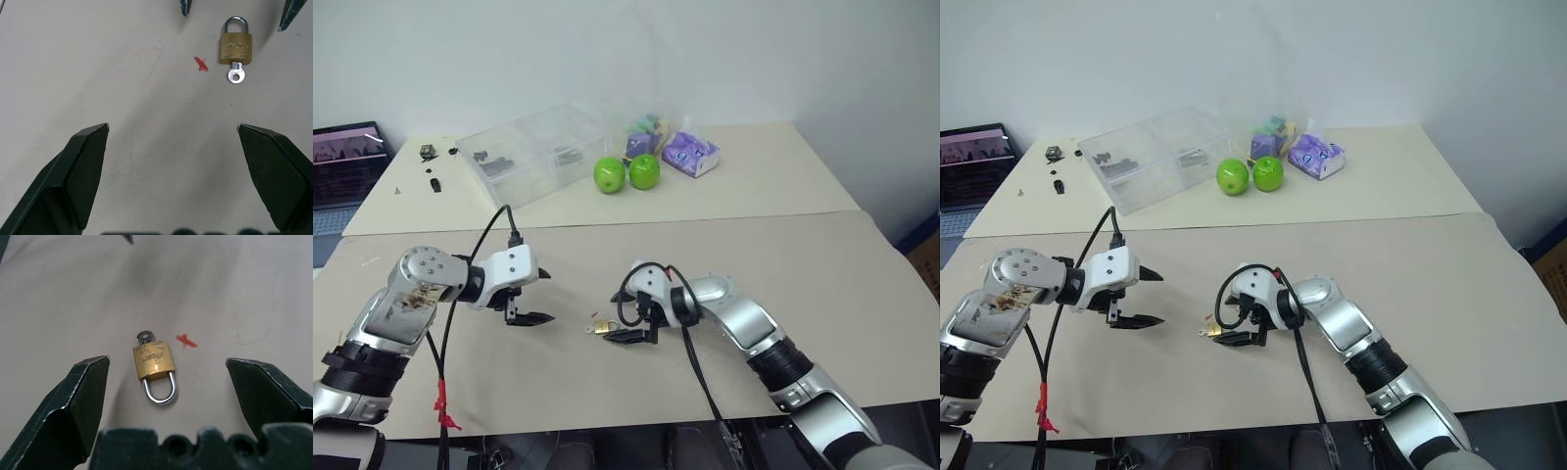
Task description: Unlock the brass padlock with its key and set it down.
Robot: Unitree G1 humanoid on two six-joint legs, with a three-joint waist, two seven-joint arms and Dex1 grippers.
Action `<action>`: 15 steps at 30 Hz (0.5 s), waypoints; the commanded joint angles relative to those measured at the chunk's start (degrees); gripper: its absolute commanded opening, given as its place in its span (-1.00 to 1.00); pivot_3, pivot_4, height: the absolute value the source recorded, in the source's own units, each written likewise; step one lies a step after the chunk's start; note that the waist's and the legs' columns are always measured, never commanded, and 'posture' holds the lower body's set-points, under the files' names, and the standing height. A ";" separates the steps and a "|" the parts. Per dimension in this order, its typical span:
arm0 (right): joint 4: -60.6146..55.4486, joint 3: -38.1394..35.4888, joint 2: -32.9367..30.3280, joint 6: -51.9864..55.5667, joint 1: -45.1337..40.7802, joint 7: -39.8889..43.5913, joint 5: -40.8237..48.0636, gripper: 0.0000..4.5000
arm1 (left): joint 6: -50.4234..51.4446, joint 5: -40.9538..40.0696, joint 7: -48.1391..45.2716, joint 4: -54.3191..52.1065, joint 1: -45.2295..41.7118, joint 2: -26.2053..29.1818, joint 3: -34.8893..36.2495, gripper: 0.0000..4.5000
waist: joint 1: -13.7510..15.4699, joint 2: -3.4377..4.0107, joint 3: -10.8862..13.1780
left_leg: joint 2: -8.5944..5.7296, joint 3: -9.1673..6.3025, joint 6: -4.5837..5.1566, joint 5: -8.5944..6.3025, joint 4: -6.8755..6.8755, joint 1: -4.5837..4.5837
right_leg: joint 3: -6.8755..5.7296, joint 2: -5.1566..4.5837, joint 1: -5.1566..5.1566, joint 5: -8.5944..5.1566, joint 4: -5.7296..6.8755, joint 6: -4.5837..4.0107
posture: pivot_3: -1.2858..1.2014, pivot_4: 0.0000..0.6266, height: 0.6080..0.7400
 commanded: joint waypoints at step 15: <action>2.76 -0.68 3.35 -5.63 0.94 -2.76 -3.29 1.00 | -3.84 0.80 -0.93 3.08 -1.47 2.19 1.28 0.99 | 0.03 0.00 0.00 | 0.00 0.01 0.00 0.00 -0.01 0.00 | 0.00 0.00 -0.08 0.01 0.11 -0.01 | 0.03 -0.52 1.00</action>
